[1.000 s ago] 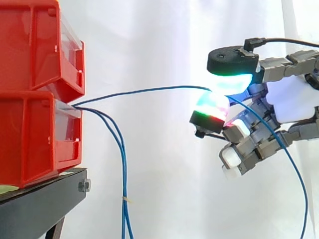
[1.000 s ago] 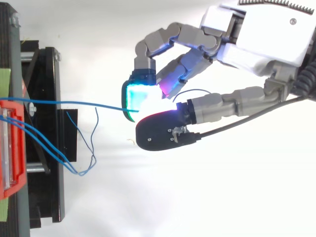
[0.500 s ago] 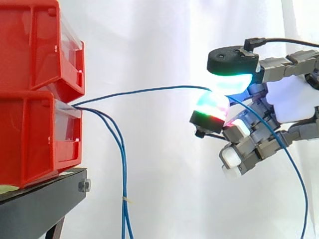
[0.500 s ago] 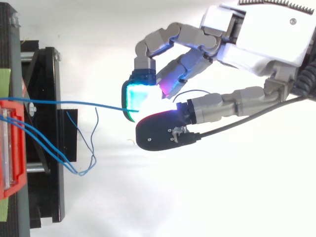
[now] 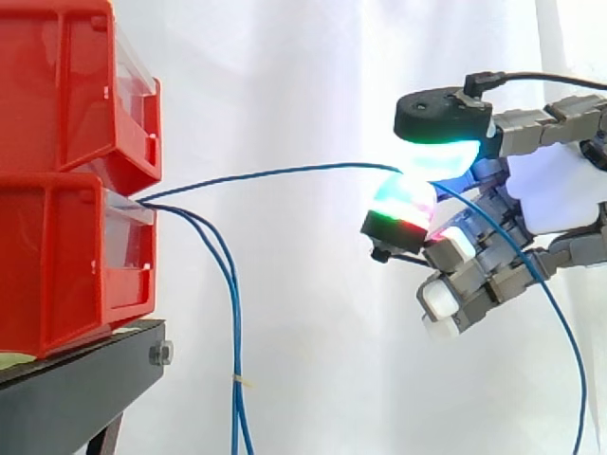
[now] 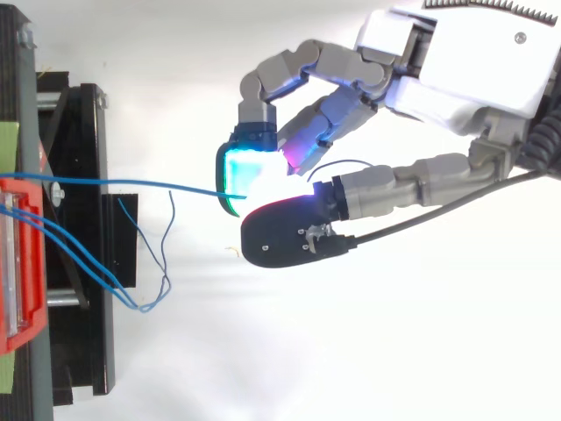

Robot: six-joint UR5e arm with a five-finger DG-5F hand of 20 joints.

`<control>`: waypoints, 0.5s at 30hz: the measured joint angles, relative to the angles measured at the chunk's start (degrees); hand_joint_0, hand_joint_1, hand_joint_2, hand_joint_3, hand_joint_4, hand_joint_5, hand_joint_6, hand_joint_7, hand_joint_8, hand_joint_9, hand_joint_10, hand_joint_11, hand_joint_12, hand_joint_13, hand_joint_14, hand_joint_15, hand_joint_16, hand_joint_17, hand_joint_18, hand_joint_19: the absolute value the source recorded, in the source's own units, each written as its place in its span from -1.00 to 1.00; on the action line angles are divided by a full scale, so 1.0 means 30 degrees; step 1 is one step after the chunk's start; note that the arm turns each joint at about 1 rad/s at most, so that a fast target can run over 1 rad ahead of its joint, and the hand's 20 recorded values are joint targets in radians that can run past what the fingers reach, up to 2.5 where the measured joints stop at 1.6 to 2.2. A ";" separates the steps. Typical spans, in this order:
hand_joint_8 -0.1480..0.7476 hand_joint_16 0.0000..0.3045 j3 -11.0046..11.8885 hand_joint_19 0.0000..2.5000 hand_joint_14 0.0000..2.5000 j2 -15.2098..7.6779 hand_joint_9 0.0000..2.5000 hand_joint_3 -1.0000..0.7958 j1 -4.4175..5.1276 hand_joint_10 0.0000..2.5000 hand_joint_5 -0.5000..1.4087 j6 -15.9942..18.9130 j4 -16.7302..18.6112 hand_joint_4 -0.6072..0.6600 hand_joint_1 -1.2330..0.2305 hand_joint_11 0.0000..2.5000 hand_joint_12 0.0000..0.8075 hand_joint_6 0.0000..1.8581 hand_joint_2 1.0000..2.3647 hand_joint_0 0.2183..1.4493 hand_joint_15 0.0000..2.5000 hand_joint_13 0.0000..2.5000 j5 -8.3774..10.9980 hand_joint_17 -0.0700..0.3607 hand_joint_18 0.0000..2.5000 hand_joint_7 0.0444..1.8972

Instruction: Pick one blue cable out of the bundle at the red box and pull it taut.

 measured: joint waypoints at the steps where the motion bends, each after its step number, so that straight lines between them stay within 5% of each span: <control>1: 0.16 -0.60 0.0001 -0.68 -0.99 -0.0004 -0.25 0.13 -0.0001 -0.99 -0.58 0.0000 0.0000 0.10 -0.46 -0.29 0.01 -0.05 -0.99 -0.35 -0.60 -0.39 0.0001 -0.04 -0.46 0.35; 15: 0.16 -0.61 -0.0002 -0.68 -0.99 0.0002 -0.25 0.13 -0.0001 -0.99 -0.58 -0.0001 -0.0001 0.10 -0.46 -0.29 0.02 -0.05 -0.99 -0.35 -0.59 -0.39 -0.0001 -0.05 -0.46 0.35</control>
